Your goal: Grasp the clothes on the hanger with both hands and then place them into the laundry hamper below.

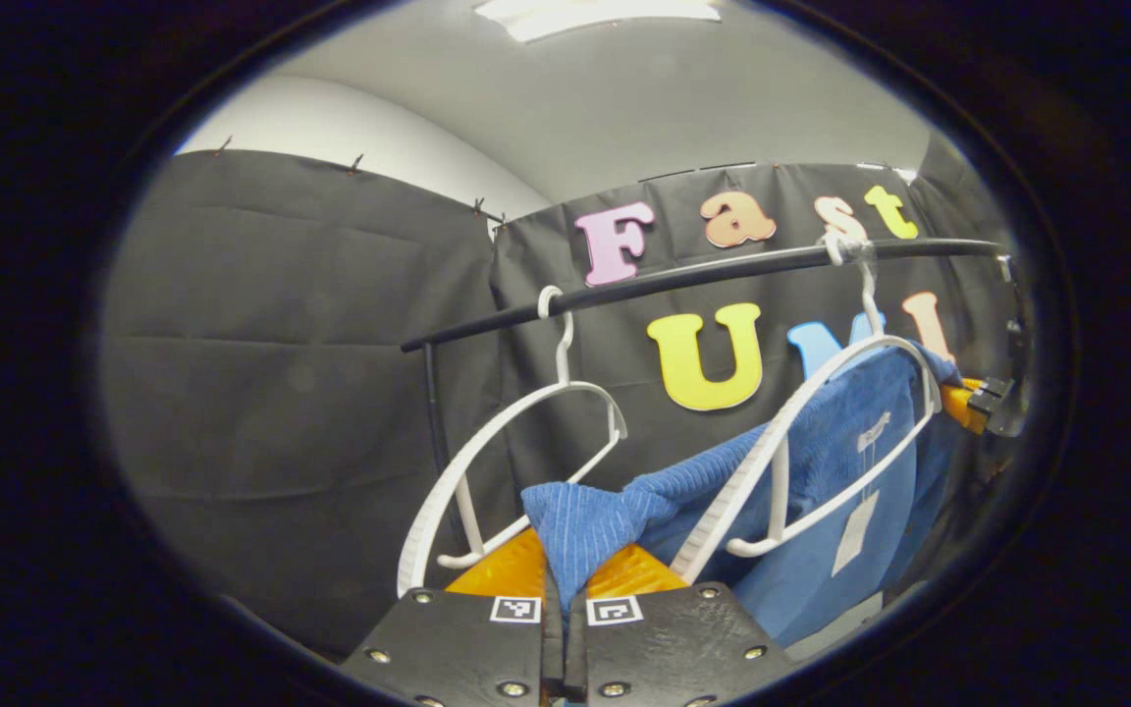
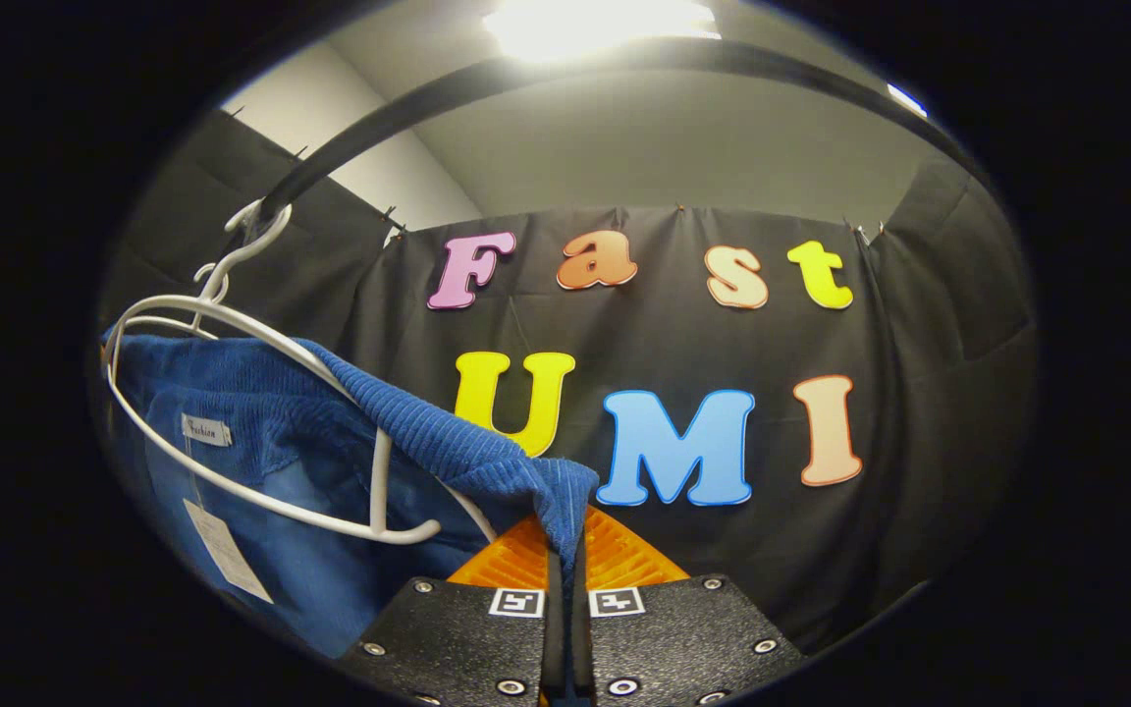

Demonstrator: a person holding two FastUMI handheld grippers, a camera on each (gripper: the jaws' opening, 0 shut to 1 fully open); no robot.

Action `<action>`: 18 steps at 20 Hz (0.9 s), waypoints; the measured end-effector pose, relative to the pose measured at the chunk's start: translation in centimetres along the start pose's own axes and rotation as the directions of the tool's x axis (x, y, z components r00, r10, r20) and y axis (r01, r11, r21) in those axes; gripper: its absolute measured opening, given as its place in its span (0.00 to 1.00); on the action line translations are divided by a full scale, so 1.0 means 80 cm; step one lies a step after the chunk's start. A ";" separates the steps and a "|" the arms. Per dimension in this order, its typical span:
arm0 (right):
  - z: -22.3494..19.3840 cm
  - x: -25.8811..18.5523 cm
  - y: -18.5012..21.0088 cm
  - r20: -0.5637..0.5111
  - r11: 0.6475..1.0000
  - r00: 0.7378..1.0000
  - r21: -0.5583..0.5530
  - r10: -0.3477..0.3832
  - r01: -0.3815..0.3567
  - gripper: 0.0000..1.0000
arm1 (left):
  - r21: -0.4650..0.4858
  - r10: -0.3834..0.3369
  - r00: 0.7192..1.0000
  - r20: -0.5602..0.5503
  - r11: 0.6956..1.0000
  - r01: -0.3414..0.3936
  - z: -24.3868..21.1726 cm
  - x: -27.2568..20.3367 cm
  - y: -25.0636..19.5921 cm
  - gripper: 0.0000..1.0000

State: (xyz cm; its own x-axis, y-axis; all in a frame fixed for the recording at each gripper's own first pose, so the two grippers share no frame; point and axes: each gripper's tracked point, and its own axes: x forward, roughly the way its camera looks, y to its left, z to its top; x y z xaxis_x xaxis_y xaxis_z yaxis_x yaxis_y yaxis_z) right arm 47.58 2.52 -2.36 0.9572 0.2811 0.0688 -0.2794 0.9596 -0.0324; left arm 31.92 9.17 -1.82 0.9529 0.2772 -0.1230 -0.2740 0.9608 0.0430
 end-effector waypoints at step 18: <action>0.005 0.011 -0.016 0.016 0.978 0.985 -0.117 -0.174 0.175 0.02 | -0.053 -0.091 0.995 -0.050 0.995 0.088 -0.052 -0.037 -0.036 0.02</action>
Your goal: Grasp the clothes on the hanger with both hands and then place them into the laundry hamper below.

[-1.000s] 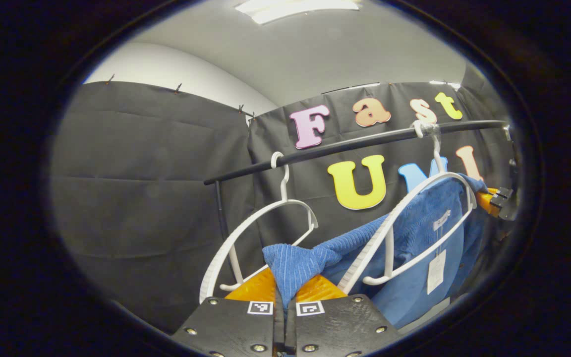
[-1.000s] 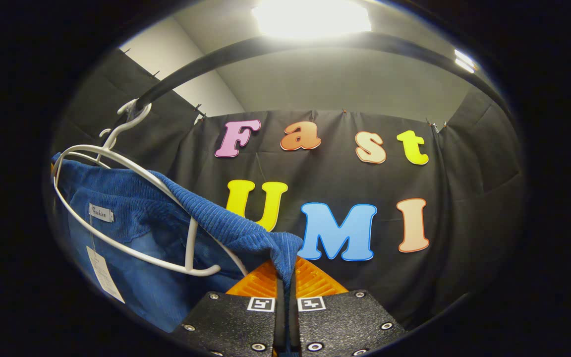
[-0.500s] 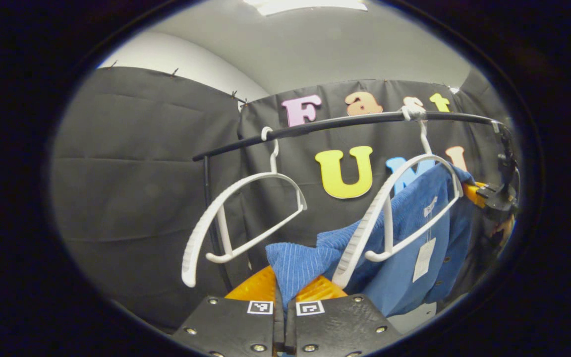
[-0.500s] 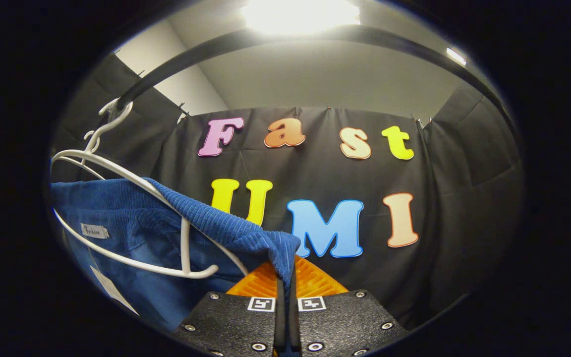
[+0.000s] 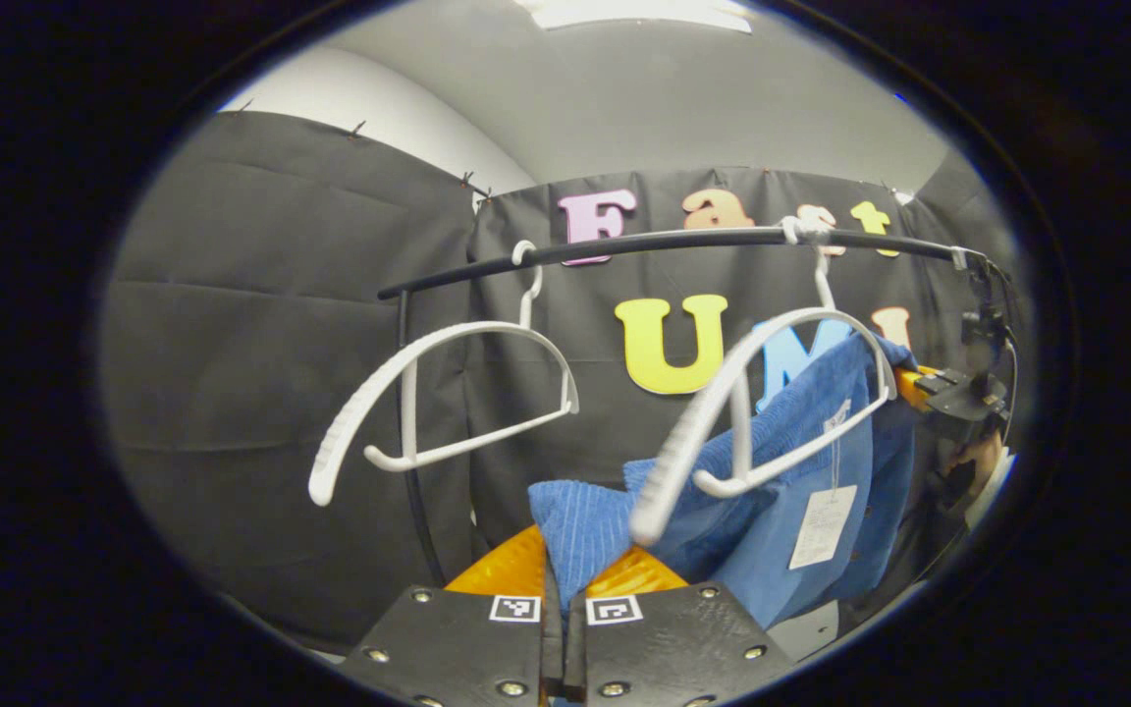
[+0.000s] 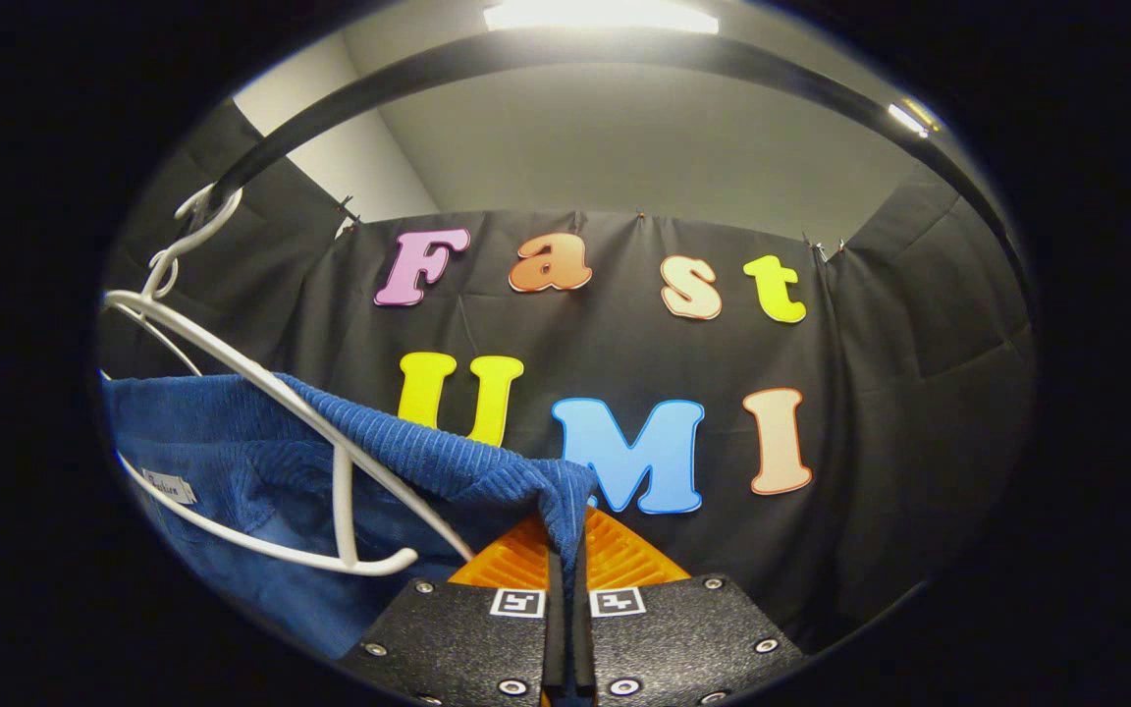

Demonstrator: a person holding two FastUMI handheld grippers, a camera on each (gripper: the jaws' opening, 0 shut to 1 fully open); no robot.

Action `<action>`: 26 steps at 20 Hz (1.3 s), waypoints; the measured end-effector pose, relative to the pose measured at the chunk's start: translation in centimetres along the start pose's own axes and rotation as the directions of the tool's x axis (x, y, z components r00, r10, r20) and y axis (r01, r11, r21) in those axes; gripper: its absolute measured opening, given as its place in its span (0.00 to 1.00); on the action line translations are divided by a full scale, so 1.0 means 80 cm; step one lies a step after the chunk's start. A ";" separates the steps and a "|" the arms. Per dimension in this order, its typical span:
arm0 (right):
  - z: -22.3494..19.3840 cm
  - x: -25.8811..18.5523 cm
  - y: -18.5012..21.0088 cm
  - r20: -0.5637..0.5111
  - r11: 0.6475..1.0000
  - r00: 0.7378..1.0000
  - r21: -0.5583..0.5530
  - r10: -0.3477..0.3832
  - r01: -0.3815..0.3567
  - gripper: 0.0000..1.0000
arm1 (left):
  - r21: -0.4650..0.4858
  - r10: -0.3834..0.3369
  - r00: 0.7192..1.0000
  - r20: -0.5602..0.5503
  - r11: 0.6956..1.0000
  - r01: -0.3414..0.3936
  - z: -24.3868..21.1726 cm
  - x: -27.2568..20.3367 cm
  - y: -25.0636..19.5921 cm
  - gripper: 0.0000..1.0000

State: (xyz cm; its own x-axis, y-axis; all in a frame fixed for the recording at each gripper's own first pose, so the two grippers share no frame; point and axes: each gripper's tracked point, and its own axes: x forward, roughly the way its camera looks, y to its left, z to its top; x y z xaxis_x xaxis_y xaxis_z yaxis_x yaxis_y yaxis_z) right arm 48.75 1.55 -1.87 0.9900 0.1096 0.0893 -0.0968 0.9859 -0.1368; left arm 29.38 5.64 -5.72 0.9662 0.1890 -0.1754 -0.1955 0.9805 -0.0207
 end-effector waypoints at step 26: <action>-0.025 -0.281 -0.014 -0.202 0.996 0.978 0.083 0.039 -0.023 0.03 | -0.051 -0.155 0.987 0.031 0.986 0.156 -0.009 -0.163 -0.040 0.02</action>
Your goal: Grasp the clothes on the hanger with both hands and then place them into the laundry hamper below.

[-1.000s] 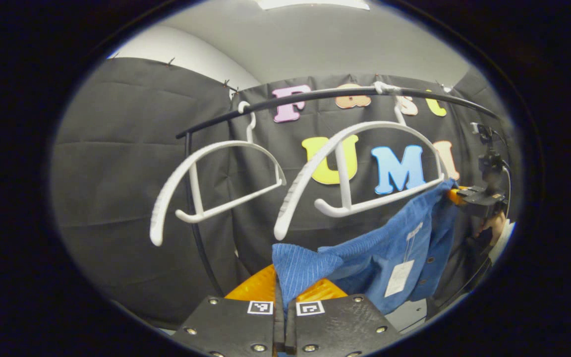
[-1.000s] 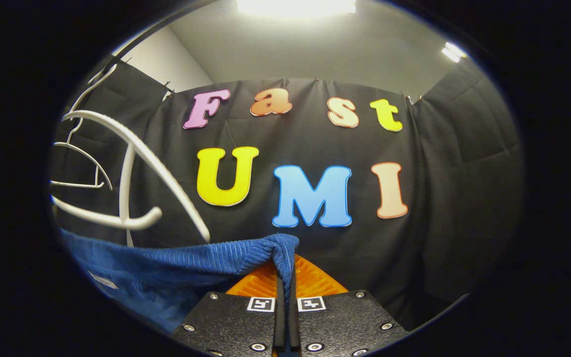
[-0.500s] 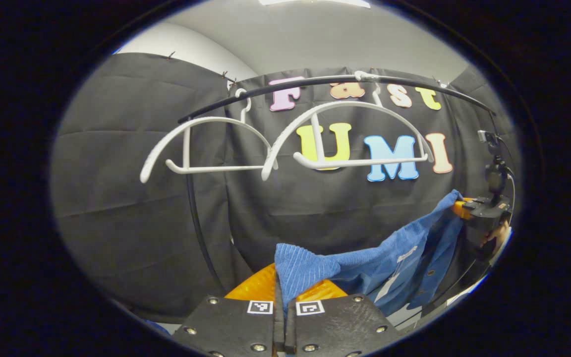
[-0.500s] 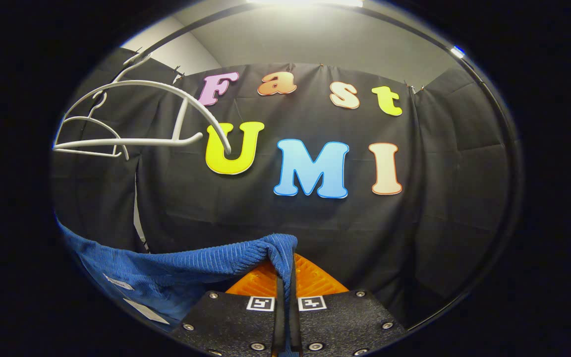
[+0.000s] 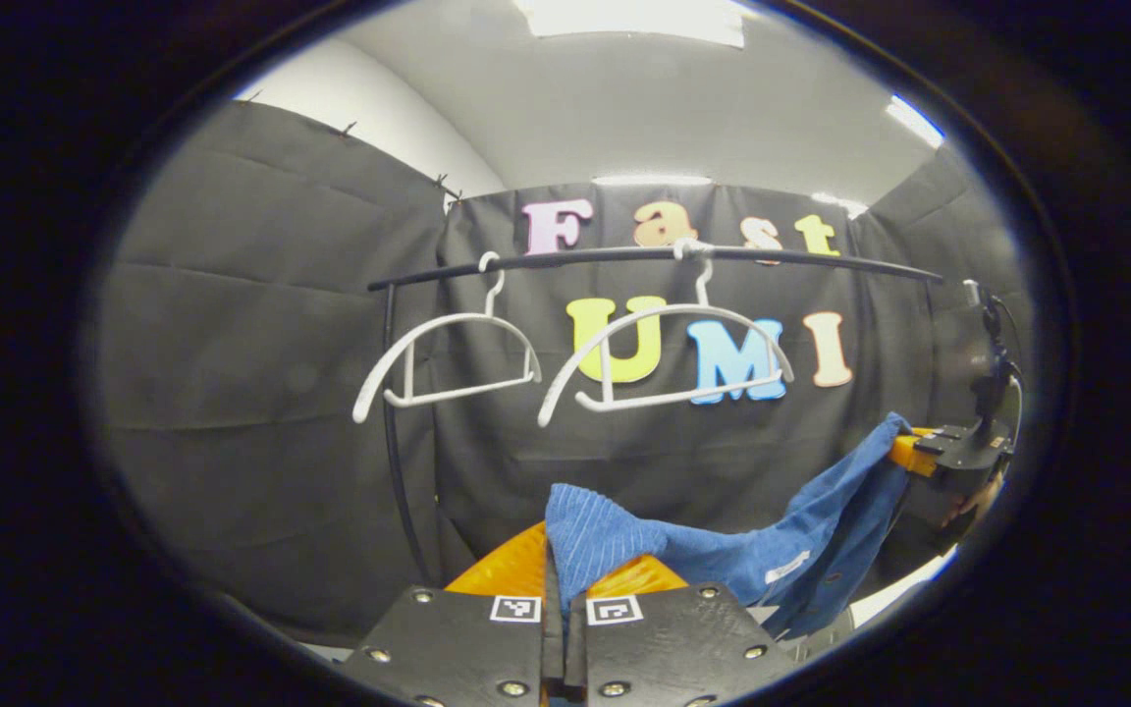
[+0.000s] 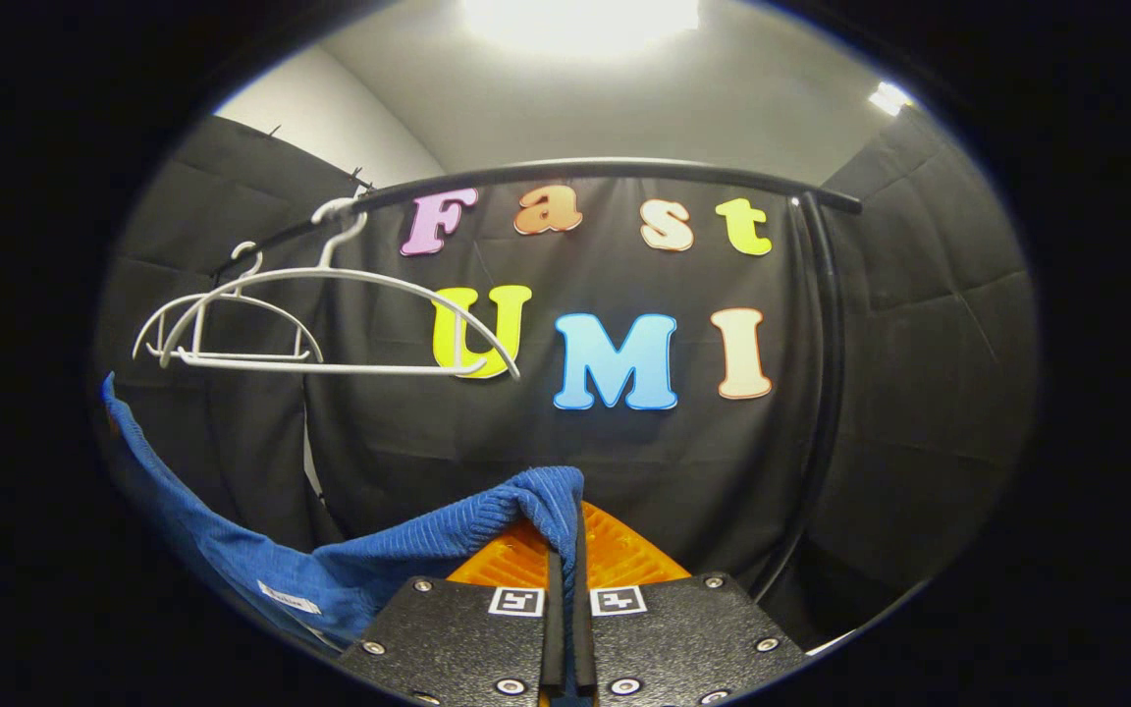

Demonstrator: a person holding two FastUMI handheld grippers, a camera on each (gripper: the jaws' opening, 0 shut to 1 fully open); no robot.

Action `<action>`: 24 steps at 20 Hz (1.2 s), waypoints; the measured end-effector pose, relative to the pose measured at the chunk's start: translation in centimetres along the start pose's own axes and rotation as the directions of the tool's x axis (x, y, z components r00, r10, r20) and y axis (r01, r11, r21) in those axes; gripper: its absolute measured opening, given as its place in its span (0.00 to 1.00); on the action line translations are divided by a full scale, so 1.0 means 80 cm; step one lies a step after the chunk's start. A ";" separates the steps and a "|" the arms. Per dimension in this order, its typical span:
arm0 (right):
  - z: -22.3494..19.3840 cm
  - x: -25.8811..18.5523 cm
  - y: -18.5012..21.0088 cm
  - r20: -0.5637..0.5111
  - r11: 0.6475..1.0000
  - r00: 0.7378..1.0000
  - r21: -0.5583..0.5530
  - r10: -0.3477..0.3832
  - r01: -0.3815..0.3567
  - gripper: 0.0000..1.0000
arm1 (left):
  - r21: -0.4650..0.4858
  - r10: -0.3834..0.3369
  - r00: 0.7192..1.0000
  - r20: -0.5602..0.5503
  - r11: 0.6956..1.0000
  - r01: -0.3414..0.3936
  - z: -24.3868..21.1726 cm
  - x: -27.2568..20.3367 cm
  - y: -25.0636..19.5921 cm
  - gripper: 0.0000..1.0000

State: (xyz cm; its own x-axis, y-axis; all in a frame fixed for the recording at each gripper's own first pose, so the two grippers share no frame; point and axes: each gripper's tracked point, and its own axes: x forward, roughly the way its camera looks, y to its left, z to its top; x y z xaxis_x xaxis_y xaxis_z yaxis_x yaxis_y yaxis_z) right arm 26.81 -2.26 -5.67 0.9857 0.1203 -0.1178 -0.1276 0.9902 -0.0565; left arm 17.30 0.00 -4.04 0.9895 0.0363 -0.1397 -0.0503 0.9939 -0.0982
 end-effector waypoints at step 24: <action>-0.079 -0.217 0.191 -0.091 0.971 0.970 0.103 0.224 -0.215 0.03 | -0.063 -0.259 0.966 -0.025 0.964 0.257 -0.088 -0.127 -0.072 0.00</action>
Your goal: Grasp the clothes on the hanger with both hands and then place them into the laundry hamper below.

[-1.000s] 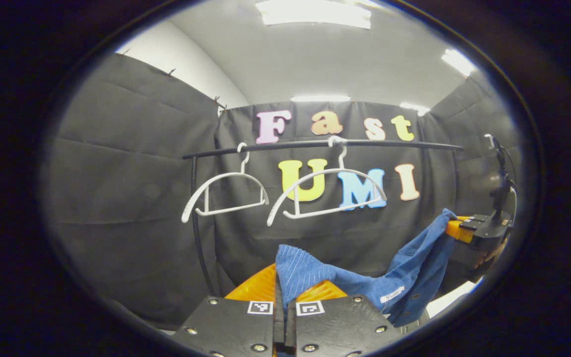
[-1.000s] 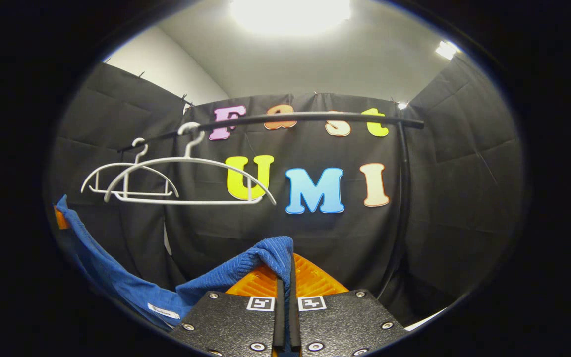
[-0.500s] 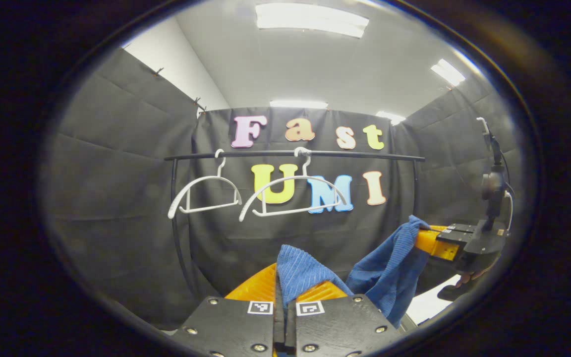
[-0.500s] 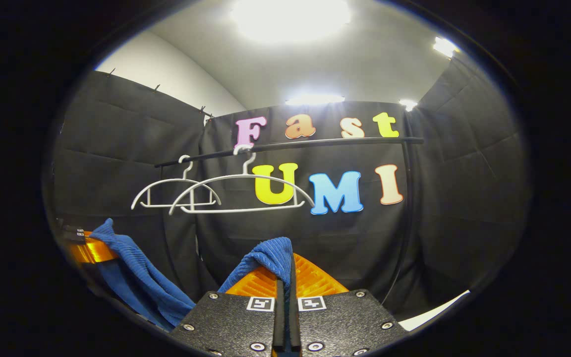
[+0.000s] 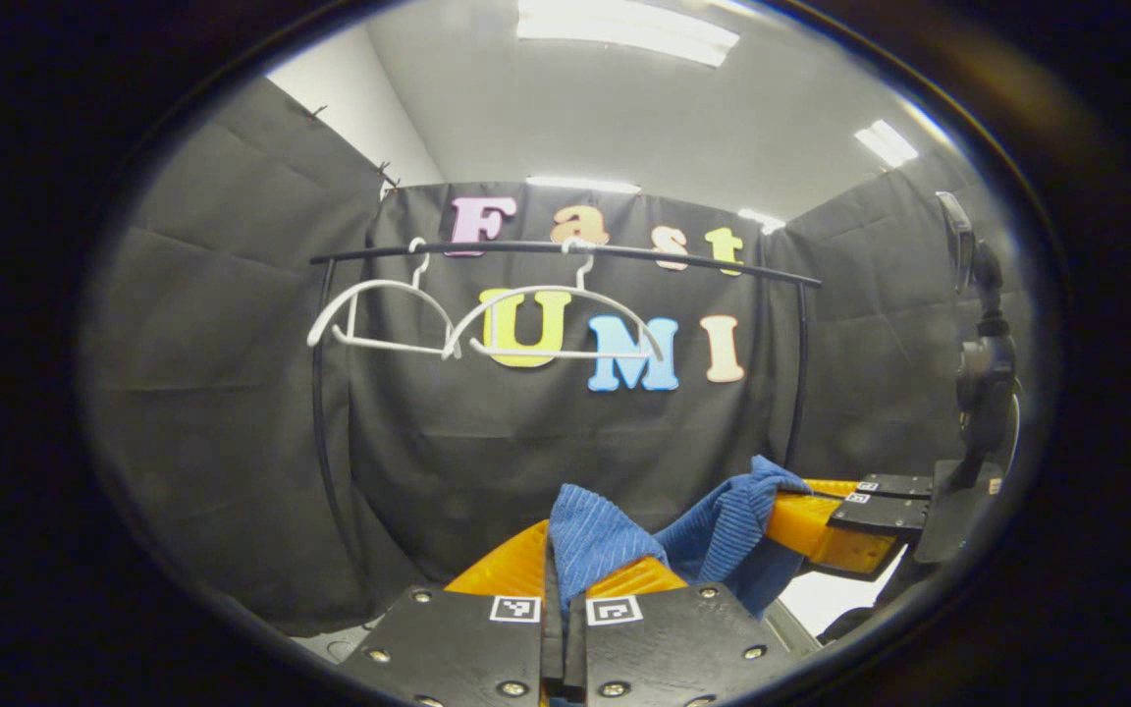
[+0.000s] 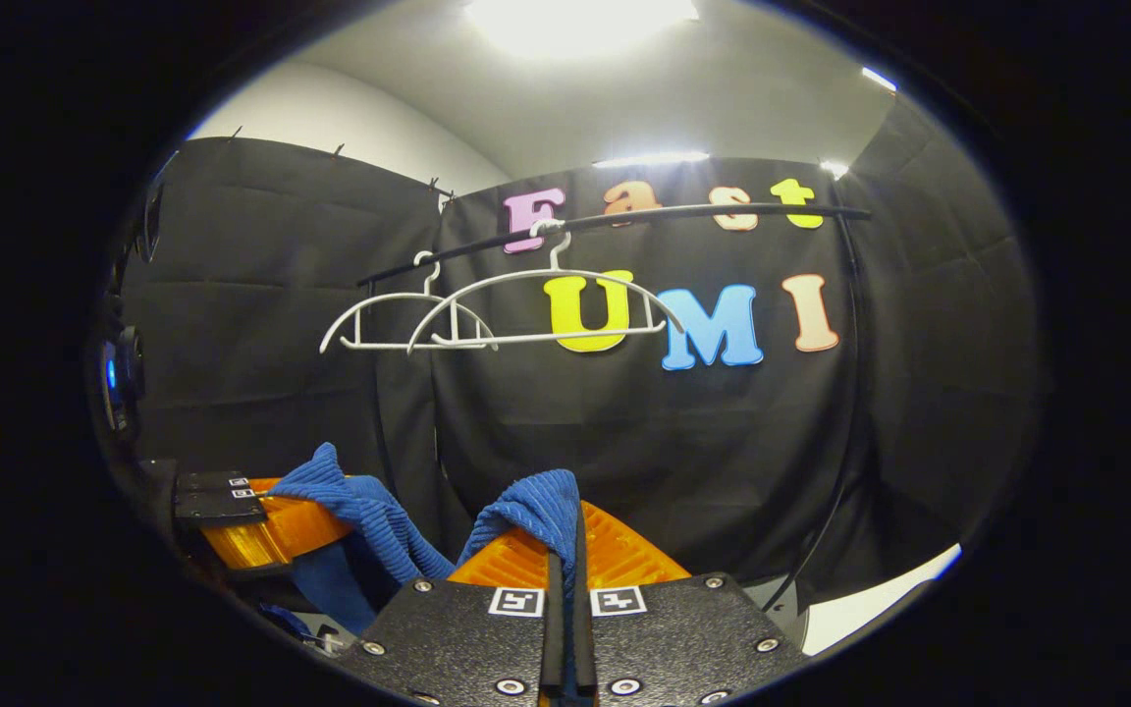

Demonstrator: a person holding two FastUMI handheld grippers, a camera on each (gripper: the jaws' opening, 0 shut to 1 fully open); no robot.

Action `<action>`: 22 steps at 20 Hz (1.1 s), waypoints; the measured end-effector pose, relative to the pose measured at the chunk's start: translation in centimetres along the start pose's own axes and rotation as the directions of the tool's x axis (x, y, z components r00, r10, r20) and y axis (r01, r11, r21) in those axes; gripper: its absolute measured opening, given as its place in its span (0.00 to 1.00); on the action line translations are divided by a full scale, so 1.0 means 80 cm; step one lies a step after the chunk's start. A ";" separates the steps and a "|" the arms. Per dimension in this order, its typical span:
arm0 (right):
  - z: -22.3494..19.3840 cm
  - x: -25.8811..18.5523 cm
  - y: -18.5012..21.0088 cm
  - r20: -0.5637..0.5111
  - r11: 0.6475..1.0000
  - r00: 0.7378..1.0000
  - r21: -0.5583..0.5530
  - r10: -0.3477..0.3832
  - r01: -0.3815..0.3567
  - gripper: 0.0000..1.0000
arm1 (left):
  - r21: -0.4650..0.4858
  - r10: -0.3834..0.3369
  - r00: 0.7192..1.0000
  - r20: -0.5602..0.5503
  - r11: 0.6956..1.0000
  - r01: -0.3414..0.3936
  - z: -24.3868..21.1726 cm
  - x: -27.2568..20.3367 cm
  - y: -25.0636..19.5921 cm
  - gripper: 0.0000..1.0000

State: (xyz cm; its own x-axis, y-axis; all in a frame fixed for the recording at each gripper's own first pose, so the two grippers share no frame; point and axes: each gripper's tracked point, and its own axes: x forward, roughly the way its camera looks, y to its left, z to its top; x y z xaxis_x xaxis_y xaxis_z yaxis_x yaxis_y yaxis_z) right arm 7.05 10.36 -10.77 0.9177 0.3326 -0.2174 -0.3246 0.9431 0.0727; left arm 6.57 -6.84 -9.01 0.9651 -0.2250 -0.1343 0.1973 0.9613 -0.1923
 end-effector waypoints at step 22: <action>-0.279 -0.008 -0.022 -0.471 0.998 0.881 -0.058 -0.037 0.011 0.09 | 0.001 0.047 0.885 -0.462 0.999 -0.053 -0.336 0.005 0.000 0.02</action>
State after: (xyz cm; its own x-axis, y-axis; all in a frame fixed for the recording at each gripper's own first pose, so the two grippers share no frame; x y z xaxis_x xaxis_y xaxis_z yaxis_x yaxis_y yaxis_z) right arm 1.93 8.37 -32.51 0.7125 0.2564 -0.6531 -0.3277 0.9447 0.0134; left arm 2.33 -11.21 -35.19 0.7842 -0.2273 -0.5774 0.1462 0.9720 -0.1840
